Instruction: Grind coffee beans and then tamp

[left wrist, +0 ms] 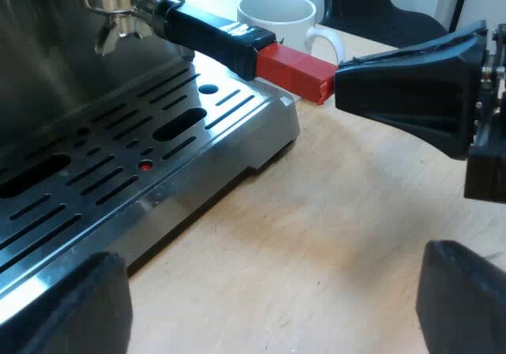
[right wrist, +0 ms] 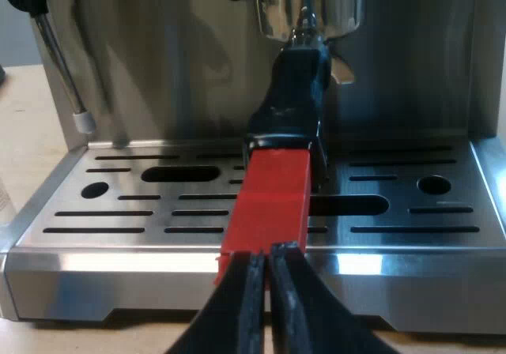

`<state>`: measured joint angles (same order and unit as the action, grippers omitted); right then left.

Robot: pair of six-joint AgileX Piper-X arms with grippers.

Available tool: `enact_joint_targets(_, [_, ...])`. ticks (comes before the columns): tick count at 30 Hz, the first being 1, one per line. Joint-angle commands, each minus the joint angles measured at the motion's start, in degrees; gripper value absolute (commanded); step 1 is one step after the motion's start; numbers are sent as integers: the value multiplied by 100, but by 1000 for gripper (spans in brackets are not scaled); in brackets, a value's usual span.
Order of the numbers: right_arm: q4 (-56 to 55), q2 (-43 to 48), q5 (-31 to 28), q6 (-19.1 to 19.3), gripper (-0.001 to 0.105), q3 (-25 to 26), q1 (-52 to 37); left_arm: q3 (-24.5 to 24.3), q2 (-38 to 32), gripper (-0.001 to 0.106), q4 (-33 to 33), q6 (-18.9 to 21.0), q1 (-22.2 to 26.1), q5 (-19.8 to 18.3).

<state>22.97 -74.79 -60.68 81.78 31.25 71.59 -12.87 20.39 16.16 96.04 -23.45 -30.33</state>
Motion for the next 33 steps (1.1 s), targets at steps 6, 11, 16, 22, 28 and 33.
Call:
enact_joint_targets(6, [43, -27, 13, 72, 5, 1, -147, -3, -18, 80, -105, 60, -27, -81])
enact_joint_targets(11, [43, -27, 14, 72, 5, 1, -301, -3, -18, 80, -105, 60, -27, -81])
enact_joint_targets(16, [66, -27, -86, 72, 5, 1, -363, -3, -18, 80, -105, 60, -27, -81])
enact_joint_targets(22, [84, -27, -160, 85, 5, 1, -461, -3, -18, 80, -105, 60, -27, -81])
enact_joint_targets(28, [254, -27, -195, 128, 5, 1, -544, -3, -18, 80, -105, 60, -27, -81])
enact_joint_targets(33, [348, -27, -209, 406, 5, 1, -542, -3, -18, 80, -105, 60, -27, -81])
